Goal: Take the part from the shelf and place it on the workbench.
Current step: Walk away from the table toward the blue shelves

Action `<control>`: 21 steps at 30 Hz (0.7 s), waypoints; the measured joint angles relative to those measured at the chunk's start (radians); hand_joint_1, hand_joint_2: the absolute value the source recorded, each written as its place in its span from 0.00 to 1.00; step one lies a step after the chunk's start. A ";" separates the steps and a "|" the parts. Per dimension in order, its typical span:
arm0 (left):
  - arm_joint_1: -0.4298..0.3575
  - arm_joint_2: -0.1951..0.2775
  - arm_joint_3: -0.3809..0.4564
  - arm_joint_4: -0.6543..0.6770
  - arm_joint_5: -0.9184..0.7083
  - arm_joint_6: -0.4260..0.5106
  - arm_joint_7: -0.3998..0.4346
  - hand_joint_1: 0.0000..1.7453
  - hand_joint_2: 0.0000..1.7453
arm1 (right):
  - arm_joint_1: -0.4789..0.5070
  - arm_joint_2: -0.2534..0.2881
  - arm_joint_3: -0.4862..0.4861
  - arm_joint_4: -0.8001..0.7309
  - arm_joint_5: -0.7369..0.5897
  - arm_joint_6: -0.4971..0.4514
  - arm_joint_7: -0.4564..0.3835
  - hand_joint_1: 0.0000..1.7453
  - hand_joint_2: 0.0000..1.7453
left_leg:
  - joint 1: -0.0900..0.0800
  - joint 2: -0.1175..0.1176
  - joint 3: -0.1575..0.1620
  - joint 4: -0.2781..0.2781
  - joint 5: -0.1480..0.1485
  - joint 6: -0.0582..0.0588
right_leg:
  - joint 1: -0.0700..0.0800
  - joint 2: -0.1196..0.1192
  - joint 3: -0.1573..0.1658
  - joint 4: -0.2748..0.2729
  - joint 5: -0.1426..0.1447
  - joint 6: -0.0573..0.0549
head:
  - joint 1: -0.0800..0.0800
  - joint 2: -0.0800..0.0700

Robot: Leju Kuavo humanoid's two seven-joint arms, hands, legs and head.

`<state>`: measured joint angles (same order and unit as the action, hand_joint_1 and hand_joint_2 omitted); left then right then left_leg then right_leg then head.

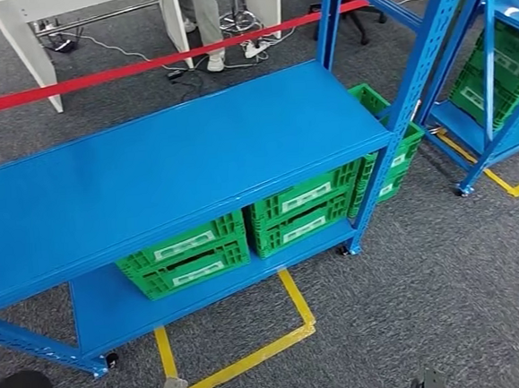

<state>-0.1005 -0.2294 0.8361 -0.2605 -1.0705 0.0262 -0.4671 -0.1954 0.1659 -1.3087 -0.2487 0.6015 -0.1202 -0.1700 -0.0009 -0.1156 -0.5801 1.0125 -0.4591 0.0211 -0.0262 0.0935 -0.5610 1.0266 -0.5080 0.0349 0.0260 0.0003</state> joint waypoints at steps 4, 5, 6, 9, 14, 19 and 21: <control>0.006 0.001 -0.007 0.000 0.000 0.002 -0.001 0.00 0.00 | 0.001 0.001 0.009 0.000 -0.007 -0.003 0.002 0.00 0.00 | 0.004 -0.010 -0.017 0.014 -0.004 -0.024 | 0.000 -0.031 0.014 -0.016 -0.002 -0.023 | -0.004 0.000; 0.005 0.001 -0.008 0.000 0.000 0.003 -0.001 0.00 0.00 | 0.001 0.001 0.012 0.000 -0.008 -0.004 0.001 0.00 0.00 | 0.003 0.019 -0.031 0.044 -0.023 -0.029 | 0.000 -0.047 0.018 -0.019 -0.002 -0.029 | -0.008 0.000; 0.004 0.001 -0.010 0.000 0.000 0.003 -0.001 0.00 0.00 | 0.002 0.001 0.014 0.000 -0.008 -0.004 0.001 0.00 0.00 | 0.002 0.054 -0.056 0.096 -0.051 -0.032 | 0.002 -0.064 0.021 -0.021 -0.004 -0.035 | -0.013 0.000; 0.001 0.001 -0.014 0.000 0.000 0.003 -0.002 0.00 0.00 | 0.006 0.001 0.016 0.000 -0.009 -0.004 0.001 0.00 0.00 | 0.003 0.106 -0.146 0.276 -0.118 -0.039 | 0.009 -0.116 0.029 -0.021 -0.014 -0.043 | -0.019 0.000; 0.005 0.002 -0.014 0.000 0.001 0.003 -0.002 0.00 0.00 | 0.004 0.001 0.019 0.000 -0.013 -0.004 0.002 0.00 0.00 | -0.011 0.171 -0.045 0.071 0.008 -0.012 | 0.019 -0.181 0.057 -0.021 -0.041 -0.036 | -0.019 0.000; 0.007 0.003 -0.015 0.000 0.003 0.004 -0.003 0.00 0.00 | -0.002 0.001 0.028 0.000 -0.025 -0.005 0.003 0.00 0.00 | -0.016 0.162 -0.009 0.001 0.000 0.015 | 0.023 -0.210 0.078 -0.024 -0.066 -0.010 | -0.016 0.000; 0.007 0.002 -0.015 0.000 0.004 0.004 -0.003 0.00 0.00 | -0.005 0.002 0.032 0.000 -0.026 -0.005 0.003 0.00 0.00 | -0.007 0.137 0.002 -0.011 0.003 0.022 | 0.018 -0.149 0.043 0.045 -0.098 0.000 | -0.012 0.000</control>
<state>-0.0939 -0.2270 0.8213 -0.2602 -1.0661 0.0301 -0.4698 -0.2001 0.1674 -1.2770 -0.2487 0.5755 -0.1251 -0.1675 -0.0078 0.0212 -0.5782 1.0018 -0.4562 0.0436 -0.0079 -0.0551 -0.5183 1.0714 -0.6058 0.0347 0.0142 0.0001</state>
